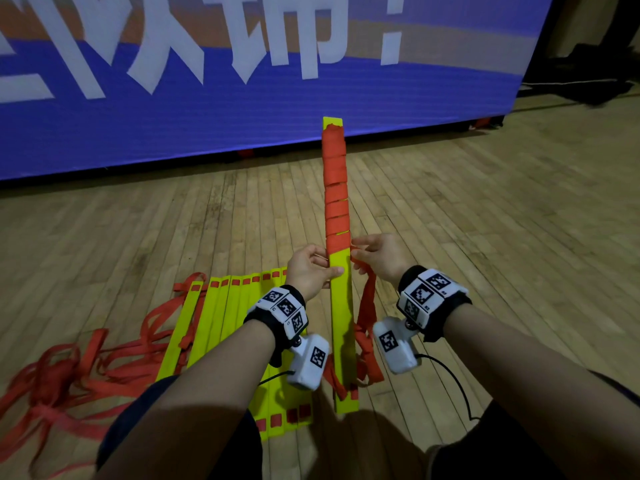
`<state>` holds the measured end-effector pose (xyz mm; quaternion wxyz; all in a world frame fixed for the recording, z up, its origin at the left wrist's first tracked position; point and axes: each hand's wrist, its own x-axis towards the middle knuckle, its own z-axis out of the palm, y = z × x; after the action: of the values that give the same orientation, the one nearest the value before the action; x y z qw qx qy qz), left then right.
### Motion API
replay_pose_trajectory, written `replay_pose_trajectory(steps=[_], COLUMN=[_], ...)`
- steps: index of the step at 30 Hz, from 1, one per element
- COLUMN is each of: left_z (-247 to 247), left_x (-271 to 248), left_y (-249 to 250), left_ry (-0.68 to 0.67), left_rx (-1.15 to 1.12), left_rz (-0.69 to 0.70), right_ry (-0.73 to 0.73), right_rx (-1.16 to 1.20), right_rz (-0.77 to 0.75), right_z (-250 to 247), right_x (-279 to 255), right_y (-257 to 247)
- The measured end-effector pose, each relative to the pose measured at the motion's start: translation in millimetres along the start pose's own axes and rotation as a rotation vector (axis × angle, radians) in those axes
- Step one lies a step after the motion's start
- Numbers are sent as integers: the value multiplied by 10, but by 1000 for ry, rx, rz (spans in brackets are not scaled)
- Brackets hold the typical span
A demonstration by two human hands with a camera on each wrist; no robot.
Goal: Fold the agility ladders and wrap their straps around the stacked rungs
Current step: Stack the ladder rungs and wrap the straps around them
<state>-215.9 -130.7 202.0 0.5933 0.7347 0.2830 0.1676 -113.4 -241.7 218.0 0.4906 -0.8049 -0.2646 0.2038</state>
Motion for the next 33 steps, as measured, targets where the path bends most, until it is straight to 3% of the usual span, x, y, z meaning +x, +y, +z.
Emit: replay_pose_trajectory(steps=[6, 11, 16, 26, 33], left_z=[45, 34, -45, 6, 28], left_x=[-30, -61, -46, -74, -63], left_y=[24, 26, 48, 1, -13], left_ry=[-81, -286, -458, -492, -325], left_rx=[-9, -110, -66, -354, -281], left_rz=[65, 66, 3, -32, -21], right_ry=[16, 68, 81, -15, -61], right_rx=[26, -37, 19, 163, 185], right_rz=[22, 36, 53, 48, 39], right_z=[2, 13, -72, -105, -123], right_x=[-19, -43, -55, -68, -108], right_y=[-8, -8, -47, -59, -77])
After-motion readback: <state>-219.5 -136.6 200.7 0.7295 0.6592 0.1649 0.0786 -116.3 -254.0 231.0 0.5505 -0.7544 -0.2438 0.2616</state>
